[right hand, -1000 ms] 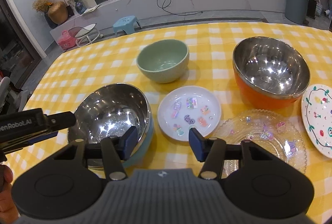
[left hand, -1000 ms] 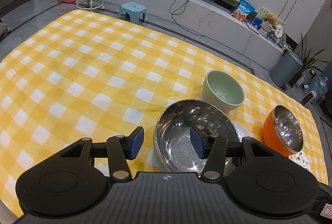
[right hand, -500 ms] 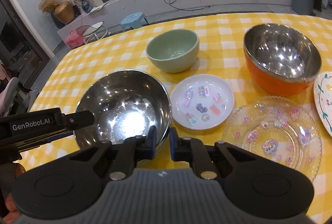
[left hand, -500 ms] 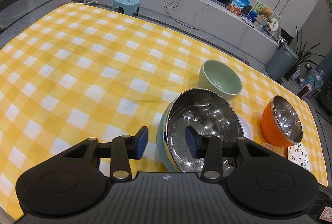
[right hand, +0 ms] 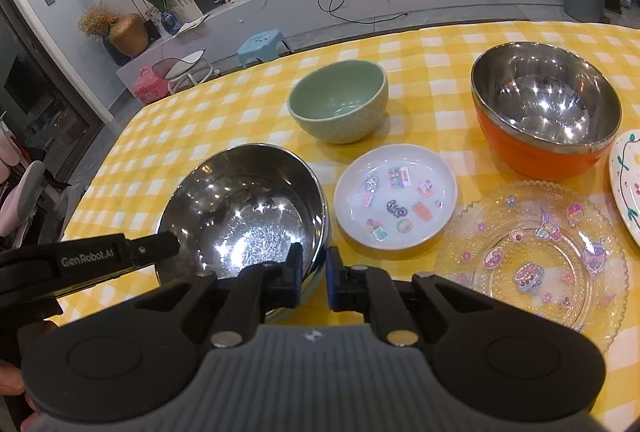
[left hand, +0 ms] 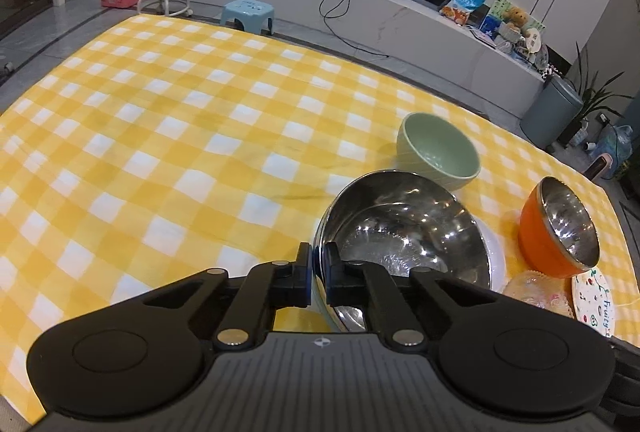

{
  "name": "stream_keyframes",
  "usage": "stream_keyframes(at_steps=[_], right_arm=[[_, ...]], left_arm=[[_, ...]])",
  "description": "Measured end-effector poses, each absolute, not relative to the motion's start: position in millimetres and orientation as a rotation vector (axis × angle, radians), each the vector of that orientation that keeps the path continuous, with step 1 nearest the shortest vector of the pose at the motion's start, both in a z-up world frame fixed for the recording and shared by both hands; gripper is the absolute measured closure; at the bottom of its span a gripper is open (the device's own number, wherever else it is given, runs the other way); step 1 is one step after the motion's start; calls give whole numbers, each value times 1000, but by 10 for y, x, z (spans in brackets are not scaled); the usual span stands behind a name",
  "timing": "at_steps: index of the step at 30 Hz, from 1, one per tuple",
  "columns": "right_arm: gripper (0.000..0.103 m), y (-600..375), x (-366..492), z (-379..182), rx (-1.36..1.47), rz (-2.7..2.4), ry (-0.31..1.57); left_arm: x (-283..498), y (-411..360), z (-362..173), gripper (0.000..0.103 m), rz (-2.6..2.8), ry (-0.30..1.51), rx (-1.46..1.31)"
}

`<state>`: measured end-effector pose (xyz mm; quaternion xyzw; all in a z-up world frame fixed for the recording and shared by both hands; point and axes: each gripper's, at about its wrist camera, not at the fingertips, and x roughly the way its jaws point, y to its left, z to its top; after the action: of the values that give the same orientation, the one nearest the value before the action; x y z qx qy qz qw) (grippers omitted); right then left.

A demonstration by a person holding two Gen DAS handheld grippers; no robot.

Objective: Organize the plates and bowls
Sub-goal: 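Lift the blue bowl with both grippers, set it down, open both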

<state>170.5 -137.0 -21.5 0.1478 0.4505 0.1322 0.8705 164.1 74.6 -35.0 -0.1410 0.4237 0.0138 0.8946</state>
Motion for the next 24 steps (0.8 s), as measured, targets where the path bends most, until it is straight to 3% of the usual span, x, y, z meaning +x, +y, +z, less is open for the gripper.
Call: stream_keyframes(at_steps=[24], right_arm=[[93, -1626, 1073, 162, 389, 404, 1012]], left_arm=[[938, 653, 178, 97, 80, 921, -260]])
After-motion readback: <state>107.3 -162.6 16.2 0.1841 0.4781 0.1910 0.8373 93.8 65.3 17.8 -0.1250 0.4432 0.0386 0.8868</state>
